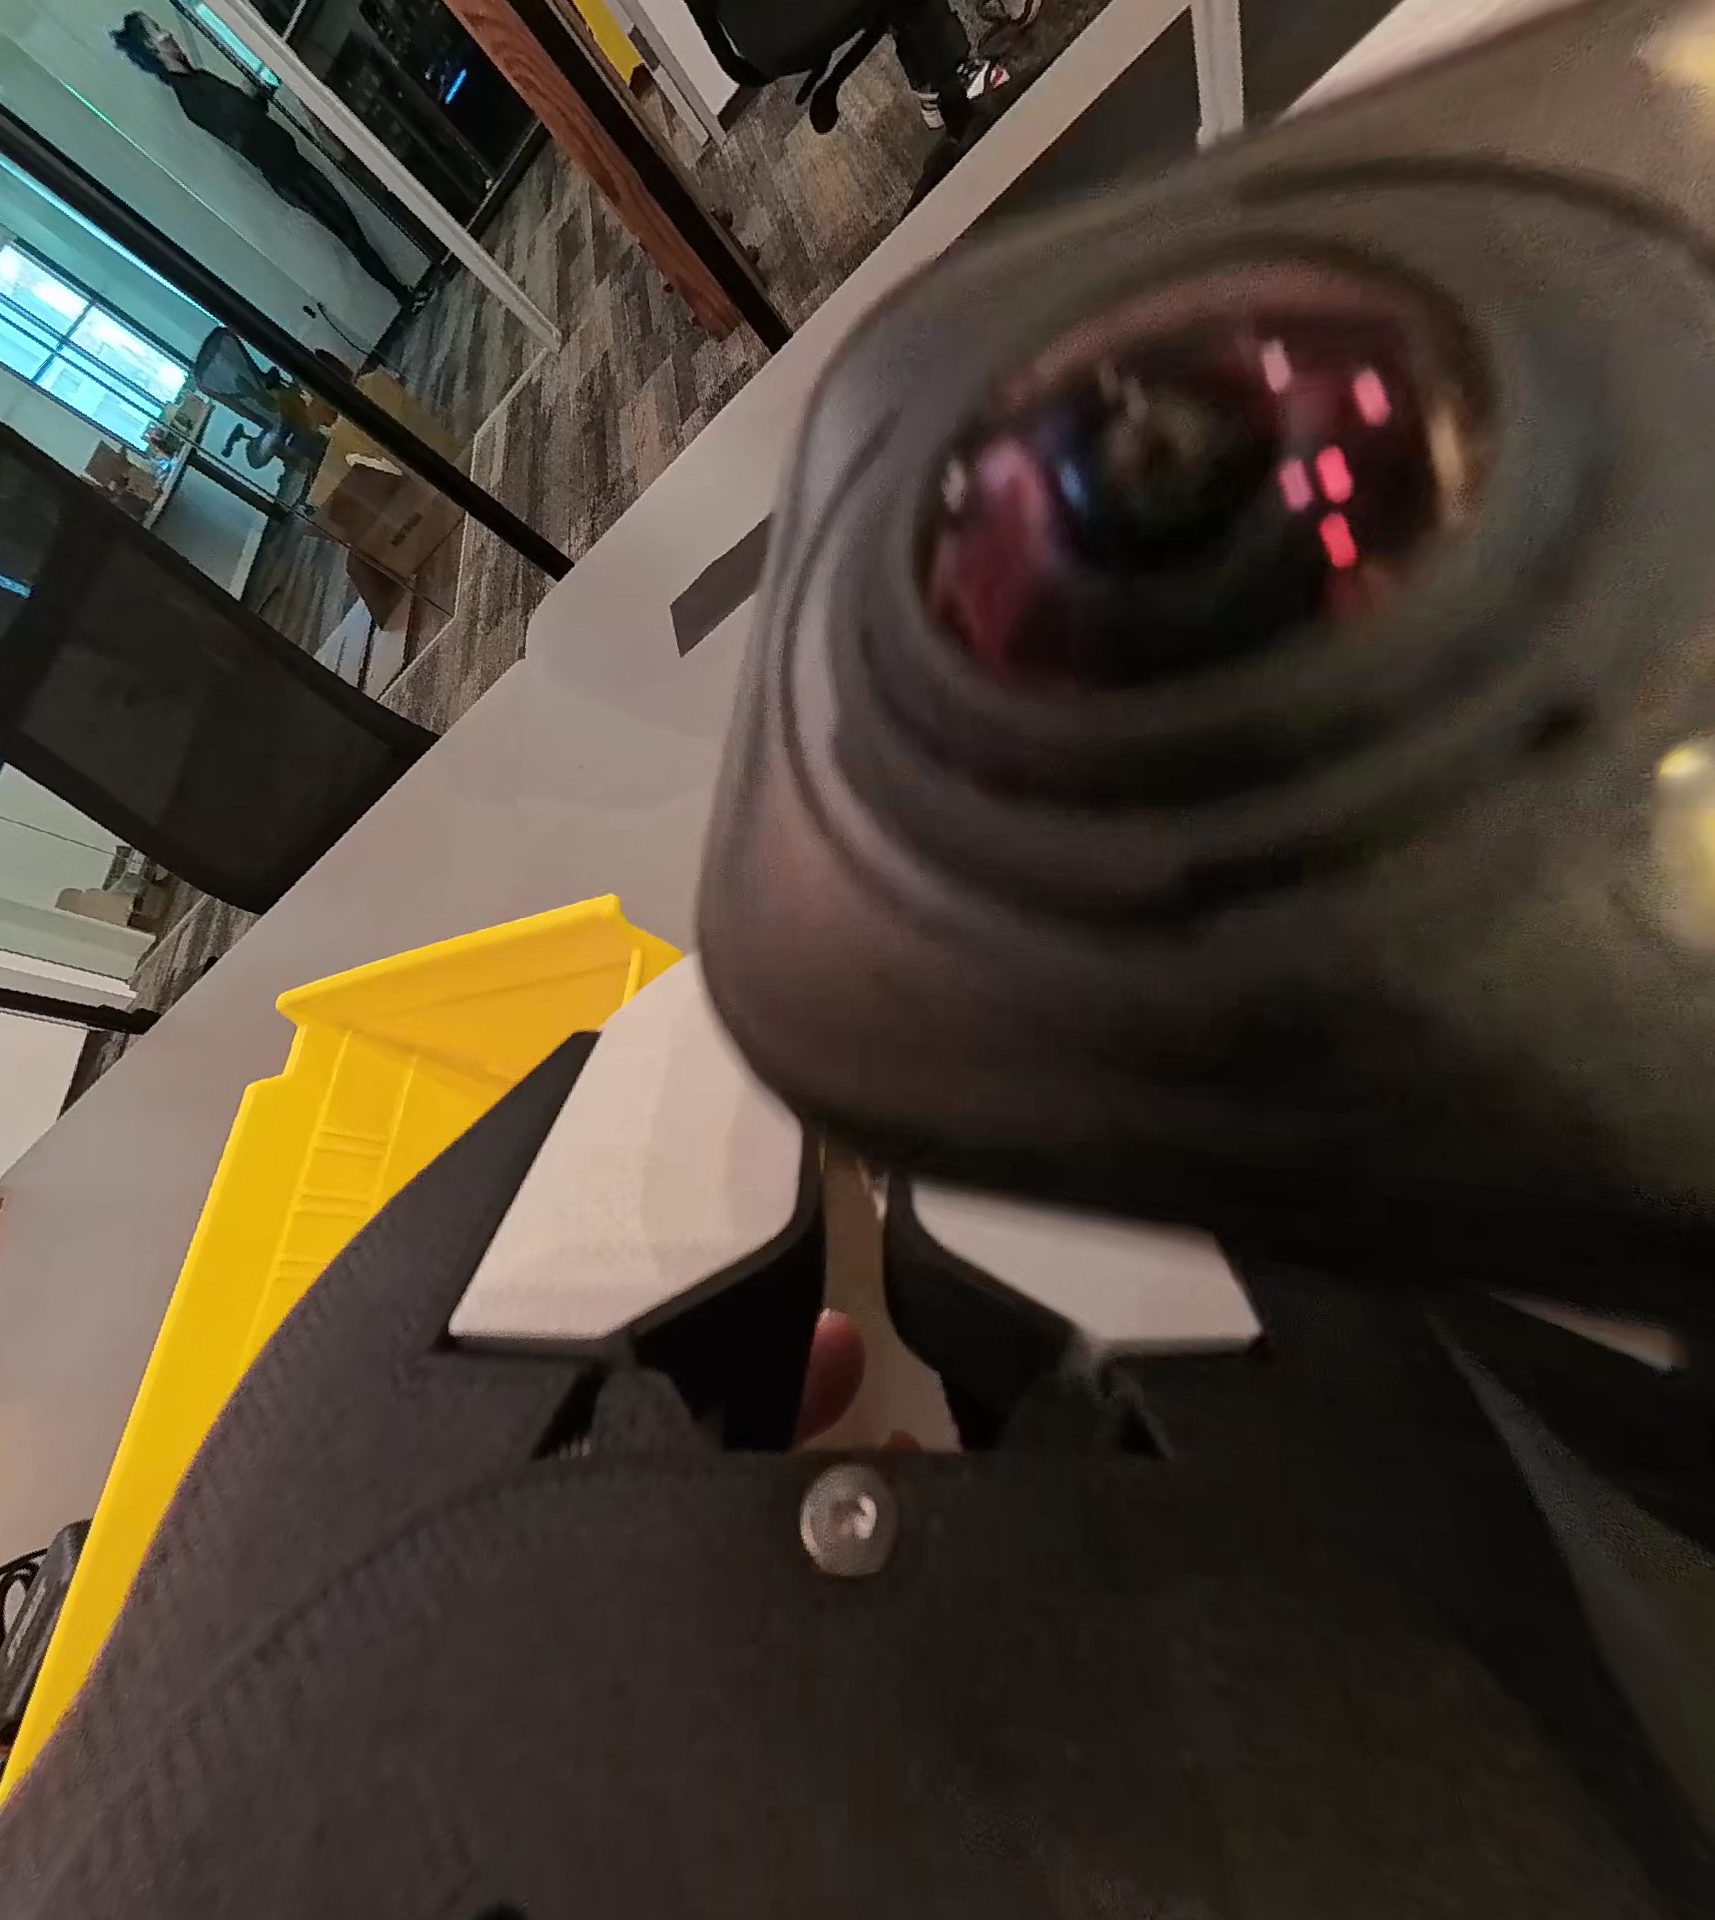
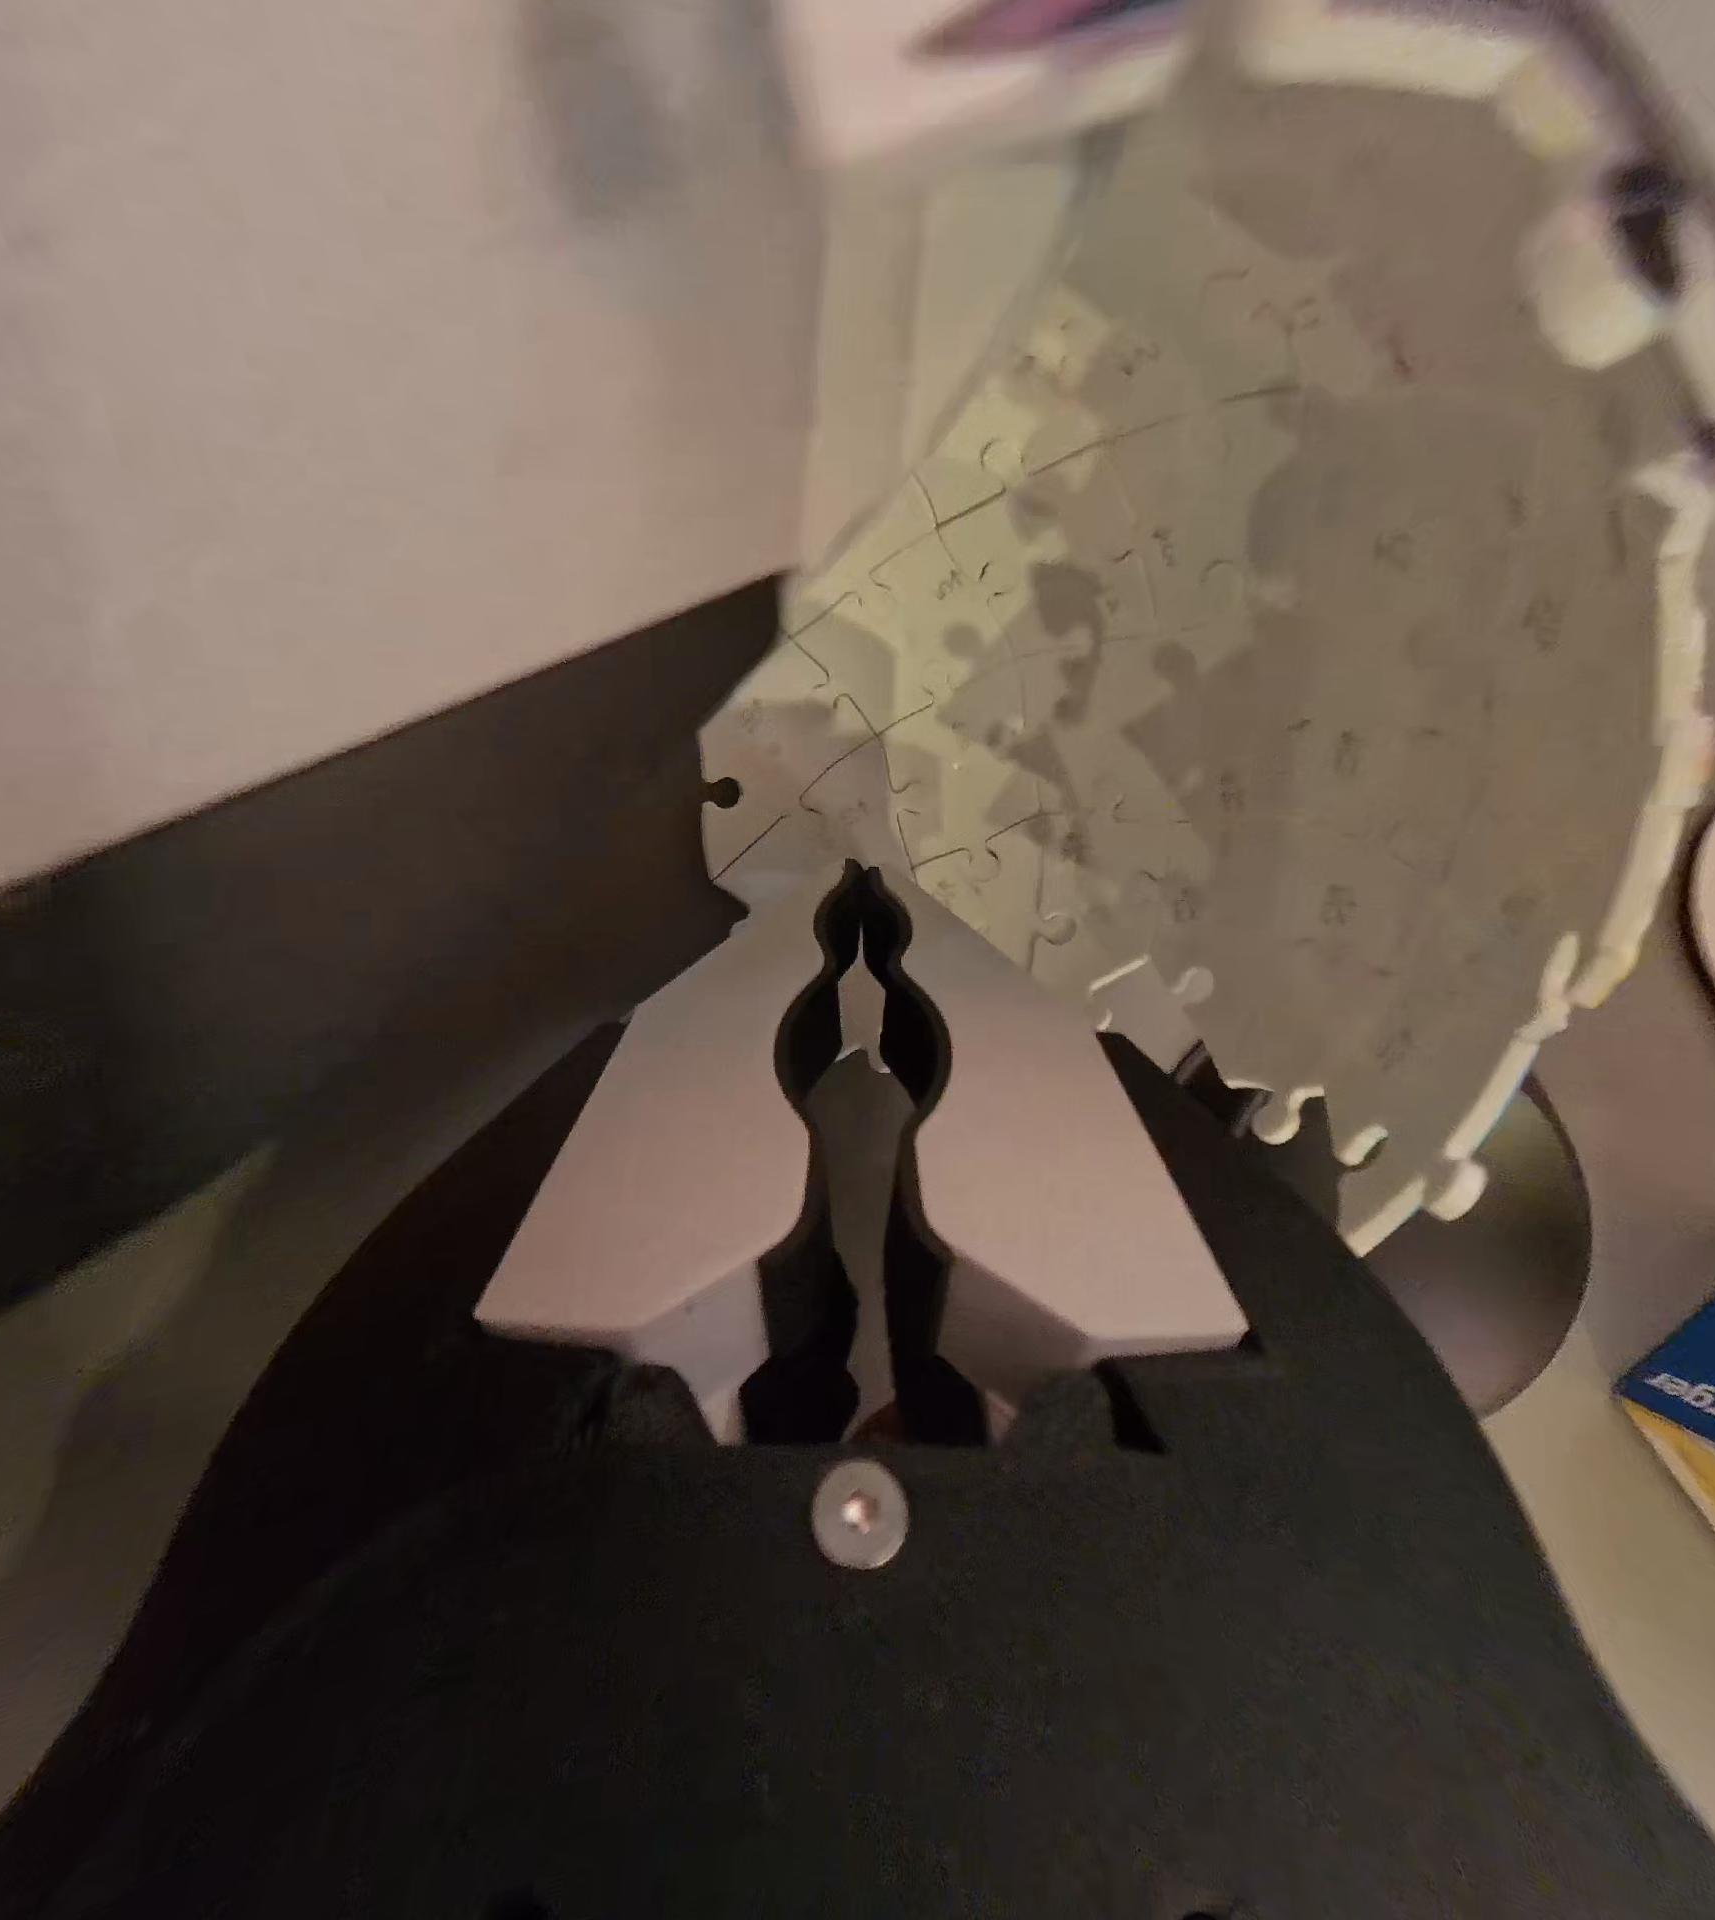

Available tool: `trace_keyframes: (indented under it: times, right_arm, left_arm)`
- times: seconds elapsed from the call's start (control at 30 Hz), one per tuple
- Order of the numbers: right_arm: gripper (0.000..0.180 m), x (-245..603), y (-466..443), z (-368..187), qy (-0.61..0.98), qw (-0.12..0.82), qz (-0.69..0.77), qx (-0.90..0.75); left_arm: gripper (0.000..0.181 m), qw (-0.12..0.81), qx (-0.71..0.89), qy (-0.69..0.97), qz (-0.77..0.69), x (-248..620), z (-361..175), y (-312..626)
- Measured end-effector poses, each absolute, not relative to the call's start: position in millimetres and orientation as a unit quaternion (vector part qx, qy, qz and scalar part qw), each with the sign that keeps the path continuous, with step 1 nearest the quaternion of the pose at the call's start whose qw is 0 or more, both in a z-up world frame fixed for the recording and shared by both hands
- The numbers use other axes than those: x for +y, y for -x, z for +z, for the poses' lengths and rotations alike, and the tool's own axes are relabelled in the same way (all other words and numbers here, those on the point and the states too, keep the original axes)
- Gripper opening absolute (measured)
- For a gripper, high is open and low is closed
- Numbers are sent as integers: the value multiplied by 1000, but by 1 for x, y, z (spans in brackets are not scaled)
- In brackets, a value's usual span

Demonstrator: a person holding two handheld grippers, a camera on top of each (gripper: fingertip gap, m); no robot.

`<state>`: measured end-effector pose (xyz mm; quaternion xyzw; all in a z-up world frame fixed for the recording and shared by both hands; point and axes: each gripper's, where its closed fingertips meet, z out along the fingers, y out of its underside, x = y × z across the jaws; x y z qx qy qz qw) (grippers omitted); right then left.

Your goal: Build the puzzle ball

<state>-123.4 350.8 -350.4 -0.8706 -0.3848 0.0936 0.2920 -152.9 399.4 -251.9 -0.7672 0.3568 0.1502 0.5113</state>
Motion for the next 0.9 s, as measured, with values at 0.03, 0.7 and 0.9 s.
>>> trace_keyframes:
  times: [0.03,0.7,0.9]
  right_arm:
    - [0,351,124,-350,872,290,105,-380]
    - [0,328,90,-301,855,340,172,-352]
    - [13,306,63,-308,876,322,205,-295]
  left_arm:
    - [6,512,357,767,151,399,-252,153]
    - [6,506,345,780,128,401,-254,157]
    - [6,497,326,799,91,399,-259,159]
